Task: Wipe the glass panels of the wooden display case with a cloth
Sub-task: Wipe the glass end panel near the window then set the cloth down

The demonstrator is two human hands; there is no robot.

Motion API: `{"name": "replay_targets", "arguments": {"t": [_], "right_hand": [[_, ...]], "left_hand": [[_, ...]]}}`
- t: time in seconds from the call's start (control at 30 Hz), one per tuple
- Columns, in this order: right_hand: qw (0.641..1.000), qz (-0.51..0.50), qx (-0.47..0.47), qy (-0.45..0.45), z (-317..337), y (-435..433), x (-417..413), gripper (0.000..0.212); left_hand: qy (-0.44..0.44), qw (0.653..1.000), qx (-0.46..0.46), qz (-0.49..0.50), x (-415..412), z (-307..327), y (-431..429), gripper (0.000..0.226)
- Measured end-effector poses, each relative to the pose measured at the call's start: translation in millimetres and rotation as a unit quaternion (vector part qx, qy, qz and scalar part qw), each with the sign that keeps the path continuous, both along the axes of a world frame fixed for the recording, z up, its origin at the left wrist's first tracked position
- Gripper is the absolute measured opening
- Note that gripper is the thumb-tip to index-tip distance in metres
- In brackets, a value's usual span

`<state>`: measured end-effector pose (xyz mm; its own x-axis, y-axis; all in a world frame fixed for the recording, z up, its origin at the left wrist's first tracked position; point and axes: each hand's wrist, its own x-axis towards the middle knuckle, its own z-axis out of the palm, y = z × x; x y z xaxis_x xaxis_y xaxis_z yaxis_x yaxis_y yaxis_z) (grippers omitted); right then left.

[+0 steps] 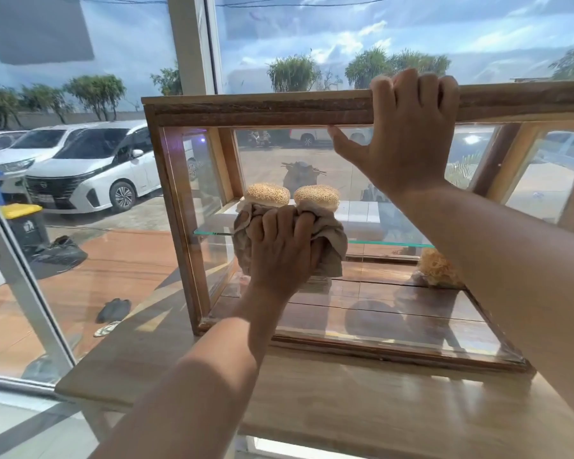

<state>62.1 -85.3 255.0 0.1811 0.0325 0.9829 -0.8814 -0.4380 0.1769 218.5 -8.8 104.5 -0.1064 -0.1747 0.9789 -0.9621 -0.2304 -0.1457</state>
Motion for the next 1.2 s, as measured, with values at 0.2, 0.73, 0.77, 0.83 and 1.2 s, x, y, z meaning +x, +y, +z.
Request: {"name": "replay_targets", "arguments": {"t": [0.2, 0.73, 0.77, 0.83, 1.2], "right_hand": [[1.000, 0.001, -0.020, -0.005, 0, -3, 0, 0.073], [1.000, 0.012, -0.017, -0.010, -1, -6, 0, 0.073], [1.000, 0.011, -0.015, -0.009, -1, -6, 0, 0.073], [1.000, 0.015, -0.011, -0.005, -1, -4, 0, 0.073], [1.000, 0.018, -0.009, -0.007, -2, -3, 1, 0.072]], "left_hand": [[-0.015, 0.999, 0.034, -0.027, -20, -47, -3, 0.020], [0.028, 0.999, 0.034, 0.030, 67, -78, 34, 0.016], [0.032, 0.998, 0.054, 0.032, 68, -93, 39, 0.016], [0.005, 0.992, 0.120, 0.027, 75, -121, 50, 0.017], [0.037, 0.997, 0.053, 0.040, 67, -52, 33, 0.019]]}}
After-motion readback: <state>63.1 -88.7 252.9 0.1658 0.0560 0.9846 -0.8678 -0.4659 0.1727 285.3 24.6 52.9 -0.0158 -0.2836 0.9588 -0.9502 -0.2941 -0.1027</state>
